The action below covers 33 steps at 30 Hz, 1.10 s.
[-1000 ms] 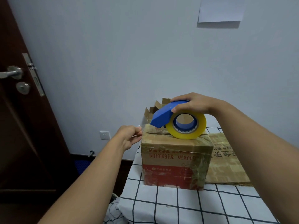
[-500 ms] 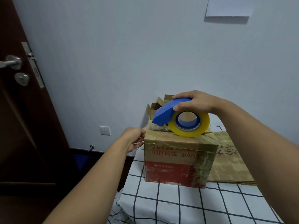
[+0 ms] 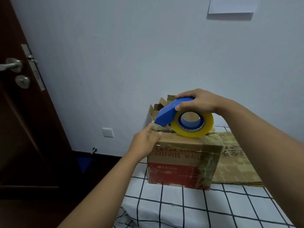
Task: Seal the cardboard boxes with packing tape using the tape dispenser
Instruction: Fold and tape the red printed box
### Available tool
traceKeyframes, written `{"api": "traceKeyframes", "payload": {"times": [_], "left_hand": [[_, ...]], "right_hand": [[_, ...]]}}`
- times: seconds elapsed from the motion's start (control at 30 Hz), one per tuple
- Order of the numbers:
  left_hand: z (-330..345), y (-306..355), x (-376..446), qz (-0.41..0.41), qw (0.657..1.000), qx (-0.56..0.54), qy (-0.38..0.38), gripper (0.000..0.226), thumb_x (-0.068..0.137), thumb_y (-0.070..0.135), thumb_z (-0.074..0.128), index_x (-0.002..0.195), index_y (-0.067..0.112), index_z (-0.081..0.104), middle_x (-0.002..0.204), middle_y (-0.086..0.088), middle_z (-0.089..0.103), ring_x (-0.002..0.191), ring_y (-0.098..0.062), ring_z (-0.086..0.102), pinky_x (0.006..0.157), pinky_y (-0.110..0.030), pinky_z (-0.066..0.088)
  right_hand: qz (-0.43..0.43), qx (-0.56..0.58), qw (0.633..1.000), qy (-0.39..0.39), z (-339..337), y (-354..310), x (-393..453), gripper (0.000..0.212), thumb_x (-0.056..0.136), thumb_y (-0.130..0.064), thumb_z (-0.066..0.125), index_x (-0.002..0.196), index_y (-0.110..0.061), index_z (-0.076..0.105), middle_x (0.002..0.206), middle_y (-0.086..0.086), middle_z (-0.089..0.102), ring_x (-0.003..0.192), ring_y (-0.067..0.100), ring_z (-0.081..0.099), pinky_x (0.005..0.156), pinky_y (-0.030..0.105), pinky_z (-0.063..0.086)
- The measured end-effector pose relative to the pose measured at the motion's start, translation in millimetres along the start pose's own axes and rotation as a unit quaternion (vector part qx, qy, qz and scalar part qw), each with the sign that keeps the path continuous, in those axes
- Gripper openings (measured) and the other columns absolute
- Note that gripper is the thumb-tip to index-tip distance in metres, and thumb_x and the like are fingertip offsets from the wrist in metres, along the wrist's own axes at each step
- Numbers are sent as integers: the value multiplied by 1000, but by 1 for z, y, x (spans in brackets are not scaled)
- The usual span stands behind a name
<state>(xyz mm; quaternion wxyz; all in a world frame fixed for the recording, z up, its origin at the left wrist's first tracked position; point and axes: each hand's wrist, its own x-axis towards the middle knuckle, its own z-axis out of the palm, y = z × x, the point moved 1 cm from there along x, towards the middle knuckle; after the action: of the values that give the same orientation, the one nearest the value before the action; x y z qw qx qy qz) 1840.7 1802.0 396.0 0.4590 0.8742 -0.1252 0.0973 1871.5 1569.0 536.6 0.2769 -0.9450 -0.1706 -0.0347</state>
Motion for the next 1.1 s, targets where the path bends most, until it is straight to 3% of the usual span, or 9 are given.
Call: {"api": "traceKeyframes", "payload": {"times": [0.07, 0.17, 0.3, 0.43, 0.63, 0.7, 0.8, 0.93, 1.1], "left_hand": [[-11, -2, 5, -9, 999, 32, 7, 61, 95, 47, 58, 149, 26, 40, 142, 0, 54, 123, -23, 56, 96, -31, 44], [-15, -1, 11, 17, 993, 96, -63, 61, 90, 61, 54, 142, 29, 46, 136, -2, 58, 122, -22, 56, 87, -27, 45], [-8, 2, 0, -10, 988, 58, -142, 105, 65, 79, 66, 150, 36, 20, 133, 6, 55, 119, -18, 56, 92, -33, 51], [-8, -3, 2, 9, 991, 28, -131, 94, 73, 64, 73, 148, 40, 21, 120, 10, 61, 108, -13, 61, 88, -34, 55], [-31, -12, 21, 17, 982, 44, -182, 101, 70, 67, 66, 154, 42, 15, 135, 10, 51, 122, -15, 53, 96, -29, 47], [-32, -16, 23, 10, 975, 71, -210, 101, 71, 72, 64, 154, 42, 12, 144, 9, 43, 130, -14, 46, 99, -27, 42], [-31, -14, 26, 52, 976, 116, -175, 107, 69, 82, 61, 154, 44, 10, 163, 13, 7, 148, -12, 17, 117, -39, 26], [-19, 0, 26, 81, 981, 128, -122, 89, 65, 93, 47, 138, 42, 41, 136, 14, 47, 122, -10, 50, 98, -38, 48], [-7, -6, 27, 79, 976, 190, -66, 80, 72, 92, 35, 129, 37, 43, 121, 17, 52, 104, -7, 54, 81, -36, 52]], "right_hand": [[-4, -8, 1000, -9, -2, -4, 2, 62, 74, -68, 70, 129, -42, 60, 124, -15, 57, 103, 8, 58, 85, 26, 40], [2, 0, 1000, -18, -2, -6, 6, 65, 71, -69, 69, 129, -40, 61, 126, -14, 57, 103, 6, 57, 85, 25, 42], [12, 16, 1000, -16, -1, -1, 6, 56, 81, -61, 71, 131, -37, 61, 129, -12, 56, 102, 5, 56, 82, 23, 41], [9, 12, 1000, -16, -3, -5, 5, 58, 80, -61, 71, 131, -36, 61, 124, -13, 56, 100, 4, 56, 83, 24, 41], [7, 7, 1000, -12, -5, -14, 6, 63, 76, -65, 72, 131, -35, 62, 122, -16, 55, 105, 7, 55, 88, 27, 41], [10, 6, 1000, -5, 1, -12, 8, 64, 77, -65, 72, 132, -34, 61, 127, -14, 55, 111, 12, 54, 91, 28, 41], [11, 15, 1000, 6, 8, -11, 11, 68, 76, -67, 71, 134, -33, 60, 133, -13, 55, 114, 13, 53, 91, 28, 41], [13, 19, 1000, 7, 10, -13, 14, 70, 73, -68, 70, 133, -33, 61, 137, -11, 55, 115, 14, 53, 92, 29, 41], [13, 20, 1000, 14, 8, -9, 11, 63, 79, -64, 70, 132, -32, 61, 132, -12, 56, 112, 13, 54, 91, 28, 40]]}}
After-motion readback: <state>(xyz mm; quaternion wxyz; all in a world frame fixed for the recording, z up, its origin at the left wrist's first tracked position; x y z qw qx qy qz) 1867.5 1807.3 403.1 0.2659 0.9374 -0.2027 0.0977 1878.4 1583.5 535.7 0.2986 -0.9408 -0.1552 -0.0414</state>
